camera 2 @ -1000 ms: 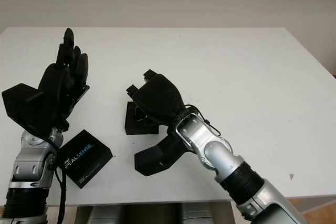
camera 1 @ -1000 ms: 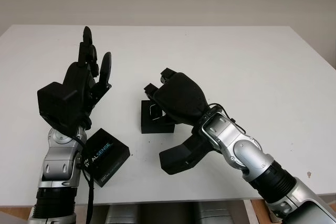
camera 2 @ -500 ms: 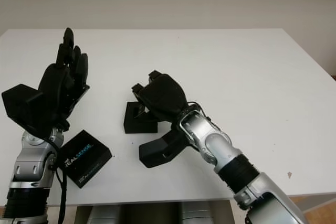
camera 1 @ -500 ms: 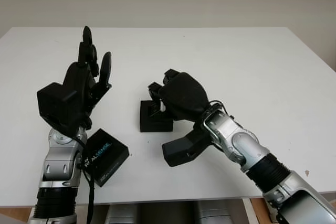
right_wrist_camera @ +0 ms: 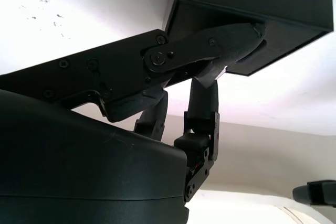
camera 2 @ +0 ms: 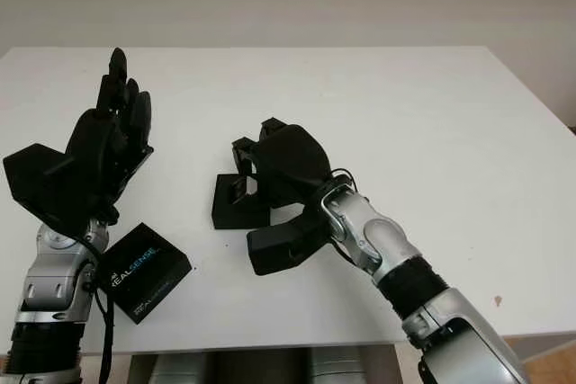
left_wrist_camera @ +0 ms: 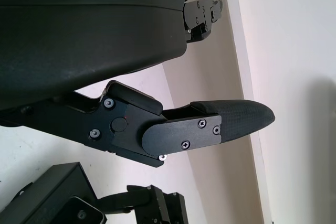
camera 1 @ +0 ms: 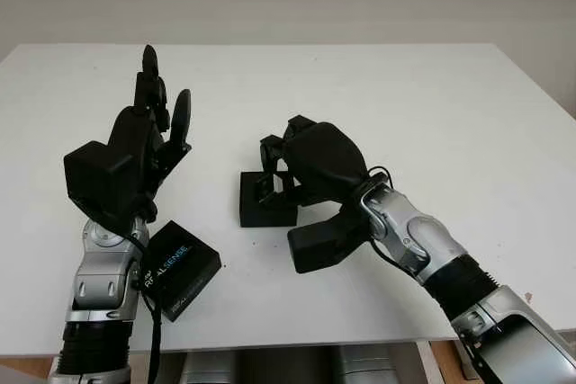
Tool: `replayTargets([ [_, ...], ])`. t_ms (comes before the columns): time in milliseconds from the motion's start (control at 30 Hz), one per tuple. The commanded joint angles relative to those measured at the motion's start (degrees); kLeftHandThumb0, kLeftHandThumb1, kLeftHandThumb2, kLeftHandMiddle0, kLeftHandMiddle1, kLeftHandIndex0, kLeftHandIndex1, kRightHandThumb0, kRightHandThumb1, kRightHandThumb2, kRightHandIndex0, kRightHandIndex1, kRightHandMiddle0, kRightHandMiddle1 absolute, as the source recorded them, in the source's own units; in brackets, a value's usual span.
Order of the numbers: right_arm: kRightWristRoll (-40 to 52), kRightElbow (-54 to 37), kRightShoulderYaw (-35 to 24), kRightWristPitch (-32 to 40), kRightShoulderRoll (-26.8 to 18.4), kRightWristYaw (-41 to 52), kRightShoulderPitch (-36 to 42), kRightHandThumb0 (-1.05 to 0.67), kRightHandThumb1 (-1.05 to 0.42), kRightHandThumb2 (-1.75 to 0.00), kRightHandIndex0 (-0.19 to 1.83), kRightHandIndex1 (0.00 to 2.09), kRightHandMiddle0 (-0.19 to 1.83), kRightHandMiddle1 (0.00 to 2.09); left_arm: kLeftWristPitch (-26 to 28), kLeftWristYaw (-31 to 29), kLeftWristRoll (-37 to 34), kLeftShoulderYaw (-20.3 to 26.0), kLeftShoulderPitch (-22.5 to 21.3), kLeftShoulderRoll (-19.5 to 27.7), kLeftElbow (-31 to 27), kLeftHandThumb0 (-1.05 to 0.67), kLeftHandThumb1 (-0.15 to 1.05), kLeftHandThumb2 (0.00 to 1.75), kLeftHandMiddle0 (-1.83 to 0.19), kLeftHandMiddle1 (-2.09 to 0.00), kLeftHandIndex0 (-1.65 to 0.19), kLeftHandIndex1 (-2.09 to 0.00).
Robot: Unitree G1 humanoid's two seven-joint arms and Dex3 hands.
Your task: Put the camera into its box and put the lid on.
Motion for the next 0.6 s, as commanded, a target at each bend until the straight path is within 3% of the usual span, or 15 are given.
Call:
replayTargets([
  [0,1.62,-2.72,-1.77,-1.09,-0.44,-0.33,-0.11,-0.44,-1.04,-0.08,0.16,1.26,0.4,1.72,-0.2,-0.17,-0.13,0.12,-0.71,0.39,-0.5,-0.8,1.05,0.59,0.19,0.0,0.19,0.0],
  [300,2.94,-7.28,-3.43,-2.84,-0.6,-0.06,2.01,-0.44,-1.04,-0.06,0.16,1.28,0.4,1.72,0.17,-0.32,-0.23,0.15,-0.77,0.48,-0.86,-0.8,1.05,0.59,0.19,0.0,0.19,0.0],
  [567,2.9,-6.17,-3.81,-2.47,0.1,-0.63,2.41,-0.43,-1.03,-0.06,0.16,1.28,0.42,1.7,0.58,-0.05,-0.11,0.15,-0.58,0.42,-1.24,-0.79,1.05,0.59,0.19,0.0,0.19,0.0],
])
